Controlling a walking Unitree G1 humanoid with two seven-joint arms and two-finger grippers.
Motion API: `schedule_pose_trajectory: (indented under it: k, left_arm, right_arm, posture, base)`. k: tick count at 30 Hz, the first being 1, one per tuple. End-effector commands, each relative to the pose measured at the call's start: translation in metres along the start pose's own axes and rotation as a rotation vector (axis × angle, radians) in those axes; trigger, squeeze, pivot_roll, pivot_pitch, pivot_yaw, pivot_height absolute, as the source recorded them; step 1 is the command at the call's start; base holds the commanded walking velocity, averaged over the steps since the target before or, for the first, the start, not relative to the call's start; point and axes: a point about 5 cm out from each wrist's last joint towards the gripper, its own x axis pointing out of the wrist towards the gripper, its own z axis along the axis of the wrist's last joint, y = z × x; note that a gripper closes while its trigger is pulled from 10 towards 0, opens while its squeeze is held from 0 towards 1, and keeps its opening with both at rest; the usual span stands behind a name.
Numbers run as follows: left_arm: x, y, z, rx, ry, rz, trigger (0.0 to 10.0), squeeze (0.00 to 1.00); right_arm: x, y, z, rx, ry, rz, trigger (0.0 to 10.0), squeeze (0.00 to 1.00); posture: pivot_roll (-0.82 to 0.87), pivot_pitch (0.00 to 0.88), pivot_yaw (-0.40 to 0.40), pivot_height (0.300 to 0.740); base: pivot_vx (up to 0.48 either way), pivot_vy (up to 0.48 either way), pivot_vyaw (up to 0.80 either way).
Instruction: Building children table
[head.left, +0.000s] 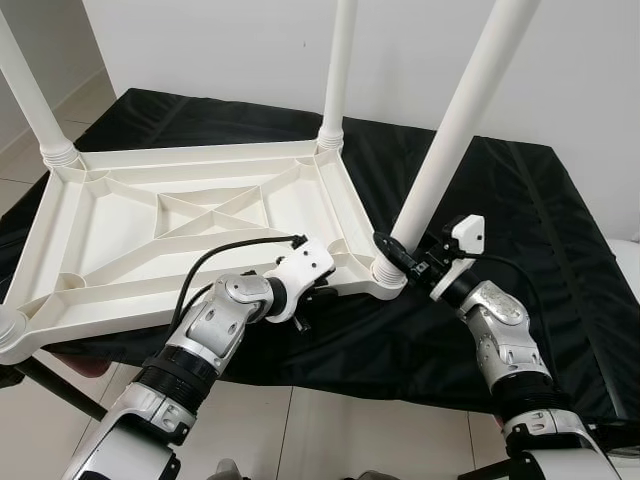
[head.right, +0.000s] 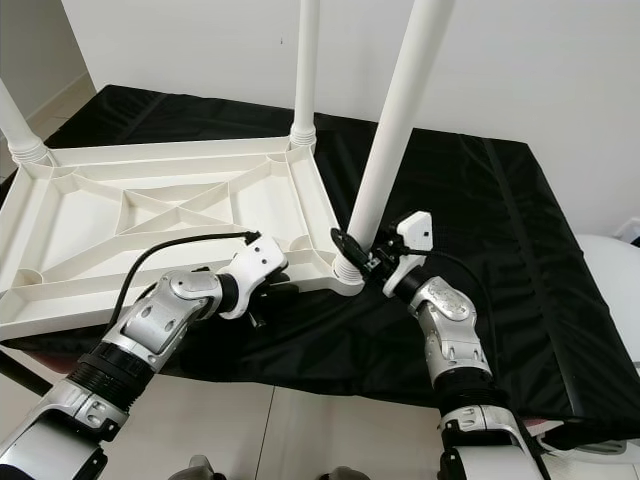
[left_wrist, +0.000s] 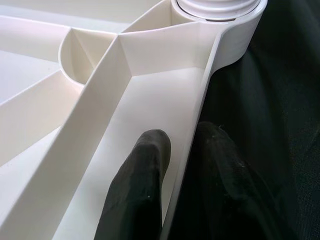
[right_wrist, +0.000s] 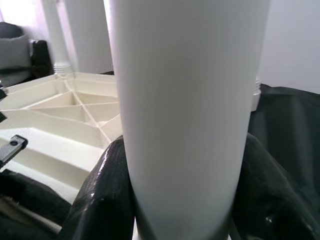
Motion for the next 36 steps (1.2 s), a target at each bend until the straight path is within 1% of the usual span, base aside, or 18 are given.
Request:
schedule_pose_trajectory:
  k: [1, 14, 22, 28, 36]
  left_arm:
    - [-0.0052, 0.0014, 0.0318, 0.082, -0.115, 0.002, 10.0, 0.00]
    - [-0.0055, 0.0012, 0.0327, 0.081, -0.119, 0.001, 10.0, 0.00]
    - [-0.0064, 0.0014, 0.0333, 0.079, -0.121, 0.003, 10.0, 0.00]
    - [-0.0065, 0.0012, 0.0338, 0.081, -0.121, 0.002, 10.0, 0.00]
    - [-0.0067, 0.0013, 0.0348, 0.081, -0.124, 0.001, 10.0, 0.00]
  right_arm:
    - [-0.0290, 0.0021, -0.0542, 0.110, 0.265, -0.095, 10.0, 0.00]
    - [-0.0254, 0.0014, -0.0552, 0.109, 0.273, -0.133, 10.0, 0.00]
    - [-0.0235, 0.0008, -0.0573, 0.100, 0.280, -0.199, 10.0, 0.00]
    - [-0.0223, 0.0017, -0.0581, 0.104, 0.276, -0.226, 10.0, 0.00]
    - [-0.0249, 0.0025, -0.0596, 0.109, 0.262, -0.267, 10.0, 0.00]
  posture:
    - [-0.06, 0.003, -0.024, 0.740]
    - [-0.05, 0.000, -0.024, 0.740]
    - [-0.05, 0.006, -0.024, 0.740]
    - [-0.05, 0.008, -0.022, 0.740]
    - [-0.05, 0.010, -0.019, 0.740]
  base:
    - [0.000, 0.000, 0.00]
    - [0.000, 0.000, 0.00]
    - [0.000, 0.000, 0.00]
    - [0.000, 0.000, 0.00]
    - [0.000, 0.000, 0.00]
